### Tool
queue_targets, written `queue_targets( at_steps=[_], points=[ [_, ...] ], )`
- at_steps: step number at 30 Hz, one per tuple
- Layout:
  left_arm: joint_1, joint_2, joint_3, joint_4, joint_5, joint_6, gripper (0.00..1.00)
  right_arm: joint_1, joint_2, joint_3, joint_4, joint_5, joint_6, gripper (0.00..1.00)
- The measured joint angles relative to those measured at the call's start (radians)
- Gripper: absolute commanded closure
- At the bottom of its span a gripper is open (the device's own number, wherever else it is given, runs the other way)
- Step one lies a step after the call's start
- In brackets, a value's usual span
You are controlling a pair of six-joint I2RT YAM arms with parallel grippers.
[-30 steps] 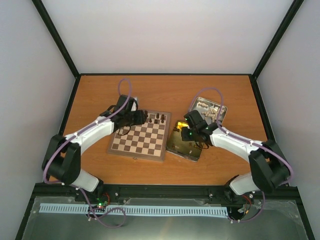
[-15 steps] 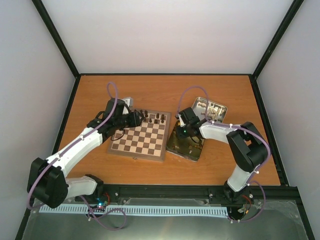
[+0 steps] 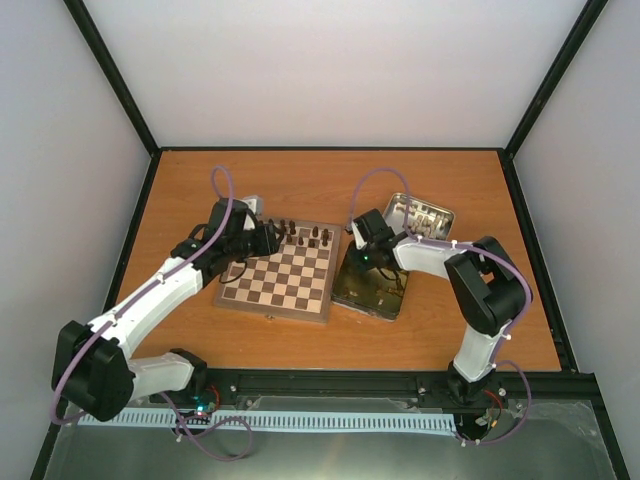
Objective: Set up the chess pieces on the board
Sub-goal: Pick up the chess piece from the storage box, then place the chess piece on the chessboard.
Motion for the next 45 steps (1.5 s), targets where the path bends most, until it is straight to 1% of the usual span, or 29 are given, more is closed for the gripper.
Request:
queue_targets(
  at_steps=[2, 7, 13, 16, 19, 27, 33, 35, 37, 39, 45],
  points=[
    [0.000, -0.003, -0.002, -0.001, -0.010, 0.000, 0.49, 0.000, -0.005, 0.015, -0.049, -0.005, 0.024, 0.97],
    [0.000, -0.031, -0.049, 0.000, -0.061, -0.003, 0.47, 0.000, -0.021, 0.140, -0.291, -0.040, 0.114, 0.96],
    [0.001, -0.063, -0.156, 0.008, -0.121, -0.031, 0.46, 0.008, -0.096, 0.261, -0.518, -0.154, 0.194, 0.94],
    [0.001, -0.096, -0.212, 0.023, -0.138, -0.050, 0.46, 0.036, -0.097, 0.315, -0.586, -0.207, 0.233, 0.95],
    [0.001, -0.135, -0.264, 0.048, -0.145, -0.066, 0.45, 0.087, -0.054, 0.377, -0.647, -0.258, 0.269, 0.95],
    [0.001, -0.179, -0.349, 0.109, -0.129, -0.080, 0.45, 0.183, 0.172, 0.608, -0.845, -0.304, 0.304, 0.91],
    [0.001, -0.195, -0.370, 0.128, -0.121, -0.079, 0.45, 0.214, 0.279, 0.710, -0.948, -0.304, 0.304, 0.89],
    [0.001, -0.197, -0.373, 0.132, -0.117, -0.079, 0.45, 0.220, 0.299, 0.722, -0.970, -0.303, 0.303, 0.85],
    [0.001, -0.200, -0.376, 0.135, -0.112, -0.076, 0.45, 0.225, 0.316, 0.733, -0.990, -0.303, 0.303, 0.77],
    [0.001, -0.200, -0.378, 0.144, -0.107, -0.072, 0.45, 0.229, 0.329, 0.743, -1.001, -0.304, 0.307, 0.71],
    [0.001, -0.201, -0.378, 0.170, -0.079, -0.060, 0.45, 0.232, 0.334, 0.789, -1.003, -0.307, 0.308, 0.72]
  ],
)
